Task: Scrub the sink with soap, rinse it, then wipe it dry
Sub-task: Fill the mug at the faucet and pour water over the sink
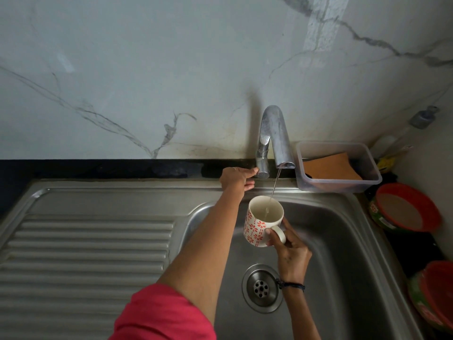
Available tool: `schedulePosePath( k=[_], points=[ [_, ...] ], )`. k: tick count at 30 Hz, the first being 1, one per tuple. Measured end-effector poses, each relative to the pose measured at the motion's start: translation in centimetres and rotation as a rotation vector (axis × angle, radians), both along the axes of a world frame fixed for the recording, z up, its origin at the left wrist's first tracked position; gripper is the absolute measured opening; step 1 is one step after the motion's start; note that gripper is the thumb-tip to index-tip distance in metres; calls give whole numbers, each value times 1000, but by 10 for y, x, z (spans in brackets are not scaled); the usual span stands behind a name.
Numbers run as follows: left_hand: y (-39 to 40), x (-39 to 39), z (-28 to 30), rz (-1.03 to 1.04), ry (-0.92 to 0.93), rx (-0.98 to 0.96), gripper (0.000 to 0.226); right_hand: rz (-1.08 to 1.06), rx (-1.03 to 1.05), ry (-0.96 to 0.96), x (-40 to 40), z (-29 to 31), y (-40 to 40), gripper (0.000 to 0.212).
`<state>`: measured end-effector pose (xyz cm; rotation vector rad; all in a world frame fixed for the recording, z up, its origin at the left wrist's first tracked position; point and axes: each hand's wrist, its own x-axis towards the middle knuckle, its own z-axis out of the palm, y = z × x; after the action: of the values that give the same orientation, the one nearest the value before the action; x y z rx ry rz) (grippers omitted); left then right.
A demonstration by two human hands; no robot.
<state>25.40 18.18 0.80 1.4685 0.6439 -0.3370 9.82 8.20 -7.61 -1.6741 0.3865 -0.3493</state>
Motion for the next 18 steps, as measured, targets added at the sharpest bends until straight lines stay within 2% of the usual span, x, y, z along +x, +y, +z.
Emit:
schedulePosePath(
  k=[1, 6, 11, 13, 18],
  points=[
    [-1, -2, 0, -2, -13, 15, 26, -3, 15, 11, -1, 3, 1, 31],
    [-2, -5, -1, -67, -99, 214, 23, -18, 44, -10, -6, 12, 4, 49],
    [3, 0, 4, -222, -181, 555, 15, -21, 34, 14, -6, 17, 3, 46],
    [4, 2, 9, -282, -196, 690, 18, -27, 32, 5, -7, 17, 3, 51],
    [7, 9, 22, -436, -184, 833, 24, -42, 33, 13, -7, 13, 2, 42]
  ],
)
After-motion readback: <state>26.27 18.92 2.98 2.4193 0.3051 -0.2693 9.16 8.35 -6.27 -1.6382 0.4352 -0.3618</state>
